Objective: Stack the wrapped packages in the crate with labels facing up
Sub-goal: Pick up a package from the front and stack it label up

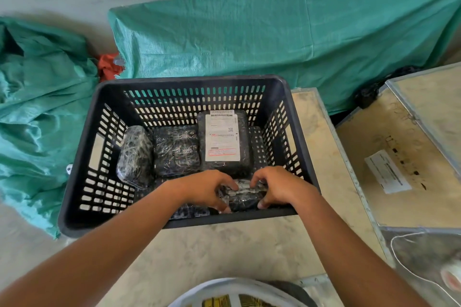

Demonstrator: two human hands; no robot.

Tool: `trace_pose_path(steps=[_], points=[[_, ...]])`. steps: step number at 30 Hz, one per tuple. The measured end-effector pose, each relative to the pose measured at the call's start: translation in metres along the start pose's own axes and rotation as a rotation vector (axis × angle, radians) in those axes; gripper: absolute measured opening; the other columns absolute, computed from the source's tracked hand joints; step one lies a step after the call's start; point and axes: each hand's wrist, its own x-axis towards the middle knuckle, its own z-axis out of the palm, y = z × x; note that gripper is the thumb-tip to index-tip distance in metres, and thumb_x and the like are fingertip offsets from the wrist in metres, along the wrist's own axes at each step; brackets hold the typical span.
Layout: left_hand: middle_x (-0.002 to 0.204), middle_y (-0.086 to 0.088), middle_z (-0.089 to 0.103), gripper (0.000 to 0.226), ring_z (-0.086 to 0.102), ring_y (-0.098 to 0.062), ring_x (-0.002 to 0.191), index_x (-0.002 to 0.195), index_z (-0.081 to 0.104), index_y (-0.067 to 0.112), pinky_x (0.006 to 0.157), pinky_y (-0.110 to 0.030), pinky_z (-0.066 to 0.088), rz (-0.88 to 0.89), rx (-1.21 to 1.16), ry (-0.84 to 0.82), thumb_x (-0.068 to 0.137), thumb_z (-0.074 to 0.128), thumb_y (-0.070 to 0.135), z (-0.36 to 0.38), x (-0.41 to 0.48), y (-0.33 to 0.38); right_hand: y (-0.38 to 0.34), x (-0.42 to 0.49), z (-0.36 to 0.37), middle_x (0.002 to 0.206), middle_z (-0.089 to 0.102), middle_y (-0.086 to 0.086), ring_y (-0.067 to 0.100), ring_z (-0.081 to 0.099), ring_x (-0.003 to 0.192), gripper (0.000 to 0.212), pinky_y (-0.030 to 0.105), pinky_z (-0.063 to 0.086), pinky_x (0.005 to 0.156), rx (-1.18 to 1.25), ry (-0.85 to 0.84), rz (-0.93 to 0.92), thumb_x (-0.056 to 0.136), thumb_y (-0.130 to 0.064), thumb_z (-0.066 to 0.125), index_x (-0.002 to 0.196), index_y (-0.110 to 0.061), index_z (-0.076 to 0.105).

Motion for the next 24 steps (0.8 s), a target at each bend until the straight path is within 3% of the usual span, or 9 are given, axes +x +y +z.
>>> trace_pose_path(steps=[3, 7, 11, 14, 16, 19, 21, 22, 24], points=[[0.138, 0.012, 0.059, 0.068, 0.056, -0.005, 0.112, 0.137, 0.058, 0.032, 0.091, -0.022, 0.045, 0.016, -0.03, 0.036, 0.076, 0.087, 0.039, 0.003, 0.0, -0.004, 0.003, 0.001, 0.001, 0.142, 0.055, 0.005, 0.026, 0.062, 0.116, 0.053, 0.032, 0.045, 0.083, 0.024, 0.013, 0.001, 0.074, -0.022, 0.092, 0.119, -0.038, 0.068], [0.133, 0.013, 0.059, 0.078, 0.055, -0.007, 0.118, 0.135, 0.053, 0.034, 0.097, -0.027, 0.047, 0.02, -0.015, 0.11, 0.067, 0.092, 0.038, 0.004, 0.0, -0.008, 0.008, 0.002, 0.001, 0.136, 0.061, 0.003, 0.021, 0.064, 0.112, 0.047, 0.031, 0.05, 0.088, 0.146, 0.097, -0.025, 0.081, -0.021, 0.086, 0.123, -0.036, 0.07], [0.134, 0.006, 0.059, 0.078, 0.055, -0.015, 0.12, 0.137, 0.051, 0.028, 0.098, -0.034, 0.047, 0.042, 0.087, 0.219, 0.069, 0.089, 0.032, 0.004, 0.006, -0.006, 0.008, 0.002, 0.0, 0.133, 0.064, 0.0, 0.016, 0.064, 0.11, 0.037, 0.019, 0.044, 0.083, 0.249, 0.255, -0.077, 0.089, -0.022, 0.079, 0.124, -0.032, 0.072], [0.128, 0.006, 0.061, 0.066, 0.058, -0.013, 0.113, 0.133, 0.053, 0.029, 0.089, -0.024, 0.046, 0.074, 0.063, 0.261, 0.073, 0.082, 0.026, -0.003, 0.006, -0.007, 0.006, 0.001, -0.002, 0.135, 0.064, 0.0, 0.016, 0.062, 0.115, 0.032, 0.011, 0.04, 0.079, 0.295, 0.332, -0.111, 0.092, -0.021, 0.077, 0.123, -0.029, 0.072], [0.117, 0.007, 0.064, 0.062, 0.062, -0.008, 0.098, 0.125, 0.054, 0.041, 0.079, -0.025, 0.05, 0.099, -0.035, 0.273, 0.071, 0.08, 0.025, -0.011, 0.0, -0.005, 0.004, -0.002, -0.005, 0.134, 0.065, -0.001, 0.014, 0.063, 0.112, 0.032, 0.008, 0.038, 0.074, 0.324, 0.363, -0.128, 0.093, -0.02, 0.075, 0.125, -0.027, 0.072], [0.119, 0.008, 0.066, 0.058, 0.069, -0.021, 0.088, 0.121, 0.057, 0.05, 0.08, -0.046, 0.058, 0.143, -0.192, 0.336, 0.073, 0.078, 0.025, -0.027, -0.016, 0.002, 0.002, -0.013, -0.015, 0.133, 0.066, -0.006, 0.011, 0.061, 0.118, 0.037, 0.014, 0.043, 0.087, 0.382, 0.461, -0.183, 0.095, -0.025, 0.073, 0.131, -0.029, 0.068], [0.12, 0.012, 0.067, 0.056, 0.07, -0.034, 0.092, 0.126, 0.06, 0.049, 0.082, -0.052, 0.058, 0.174, -0.232, 0.389, 0.078, 0.077, 0.027, -0.041, -0.028, 0.009, 0.004, -0.024, -0.024, 0.135, 0.063, -0.012, 0.009, 0.06, 0.122, 0.048, 0.026, 0.048, 0.101, 0.46, 0.57, -0.249, 0.094, -0.031, 0.074, 0.139, -0.036, 0.06], [0.115, 0.016, 0.068, 0.053, 0.07, -0.034, 0.088, 0.127, 0.061, 0.047, 0.079, -0.049, 0.06, 0.193, -0.249, 0.416, 0.08, 0.076, 0.029, -0.048, -0.034, 0.012, 0.004, -0.029, -0.029, 0.137, 0.06, -0.016, 0.008, 0.059, 0.124, 0.053, 0.032, 0.049, 0.104, 0.518, 0.603, -0.294, 0.092, -0.034, 0.075, 0.141, -0.042, 0.055], [0.095, 0.025, 0.066, 0.047, 0.063, -0.008, 0.063, 0.126, 0.065, 0.044, 0.061, -0.025, 0.055, 0.236, -0.276, 0.479, 0.083, 0.075, 0.027, -0.068, -0.047, 0.02, 0.004, -0.04, -0.038, 0.144, 0.052, -0.025, 0.003, 0.054, 0.13, 0.059, 0.038, 0.051, 0.105, 0.639, 0.622, -0.418, 0.089, -0.035, 0.079, 0.138, -0.051, 0.052]])
